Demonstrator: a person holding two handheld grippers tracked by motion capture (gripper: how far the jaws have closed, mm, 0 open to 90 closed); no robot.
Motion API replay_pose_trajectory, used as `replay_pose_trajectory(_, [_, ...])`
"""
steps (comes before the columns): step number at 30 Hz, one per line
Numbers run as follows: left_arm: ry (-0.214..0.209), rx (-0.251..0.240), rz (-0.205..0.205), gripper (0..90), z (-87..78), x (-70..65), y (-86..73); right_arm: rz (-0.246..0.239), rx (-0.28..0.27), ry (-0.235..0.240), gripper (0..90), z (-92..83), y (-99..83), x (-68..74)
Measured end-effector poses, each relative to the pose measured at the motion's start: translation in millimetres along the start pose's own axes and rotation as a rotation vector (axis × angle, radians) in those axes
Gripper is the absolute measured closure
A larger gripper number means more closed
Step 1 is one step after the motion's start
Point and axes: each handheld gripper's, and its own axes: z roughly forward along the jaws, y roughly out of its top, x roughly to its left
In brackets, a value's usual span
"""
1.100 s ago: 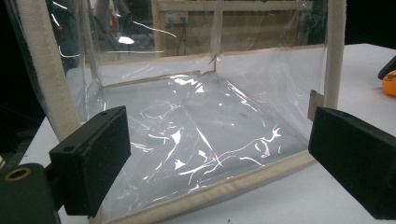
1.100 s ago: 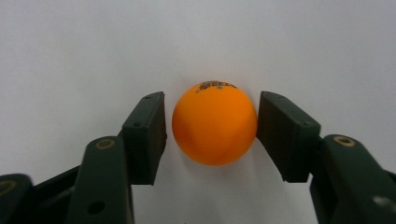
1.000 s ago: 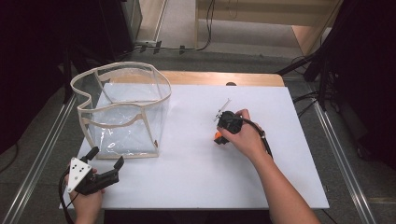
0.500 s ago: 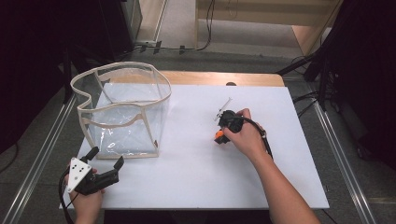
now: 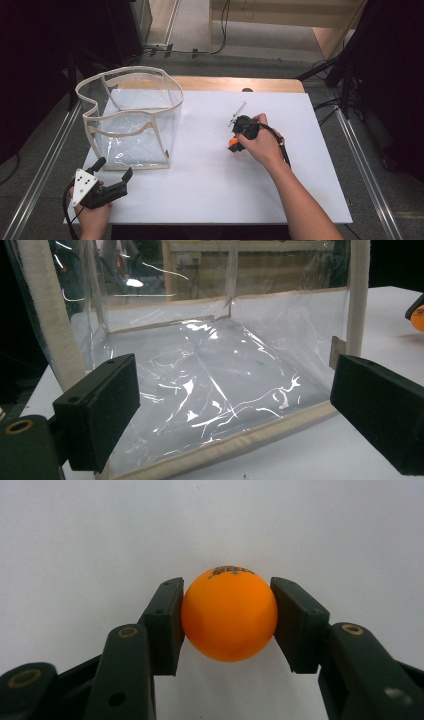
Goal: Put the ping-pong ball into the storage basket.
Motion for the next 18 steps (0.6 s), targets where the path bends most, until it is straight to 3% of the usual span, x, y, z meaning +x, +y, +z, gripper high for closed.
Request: replay_pose_trajectory(18, [-0.001,0.002,0.004,6.1,0.7,-0.4,0.0,-0.041,0.01,0.016,48.0,-8.0,24.9,8.5])
